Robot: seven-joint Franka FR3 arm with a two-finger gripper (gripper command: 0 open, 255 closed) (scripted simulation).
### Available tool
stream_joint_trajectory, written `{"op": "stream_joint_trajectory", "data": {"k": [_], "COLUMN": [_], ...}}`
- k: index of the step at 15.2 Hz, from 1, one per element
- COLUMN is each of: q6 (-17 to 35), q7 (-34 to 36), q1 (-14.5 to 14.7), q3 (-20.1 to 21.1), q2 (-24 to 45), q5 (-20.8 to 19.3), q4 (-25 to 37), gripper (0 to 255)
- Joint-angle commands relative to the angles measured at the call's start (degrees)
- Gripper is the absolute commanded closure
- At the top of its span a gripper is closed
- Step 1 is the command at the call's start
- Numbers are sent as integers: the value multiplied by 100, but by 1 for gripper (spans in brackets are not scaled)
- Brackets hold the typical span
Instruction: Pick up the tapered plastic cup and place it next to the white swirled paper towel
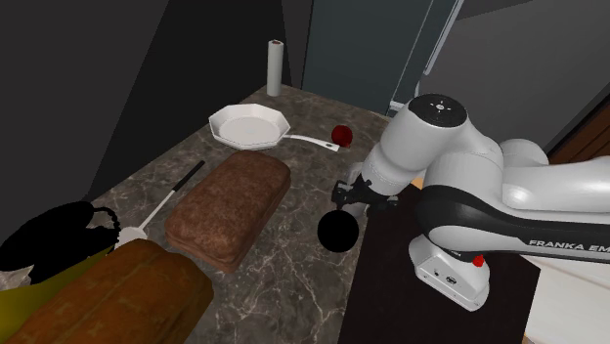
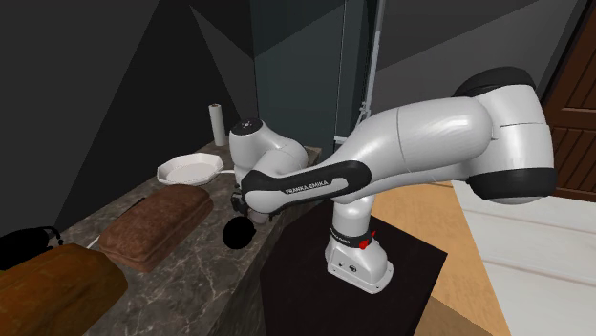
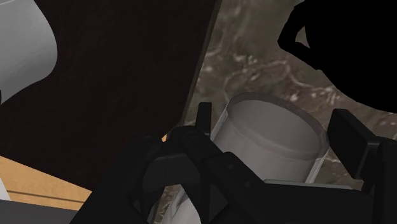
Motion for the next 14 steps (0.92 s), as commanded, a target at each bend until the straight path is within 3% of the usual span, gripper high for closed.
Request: {"op": "stream_joint_trajectory", "data": {"k": [1, 6, 14], "q6": [0, 1, -771], "q7": [0, 0, -76], "q1": [0, 0, -24], "q3": [0, 1, -664], "q2": [0, 0, -488], "q5": [0, 0, -551], "q4": [0, 0, 311], "gripper": [255, 255, 255]}}
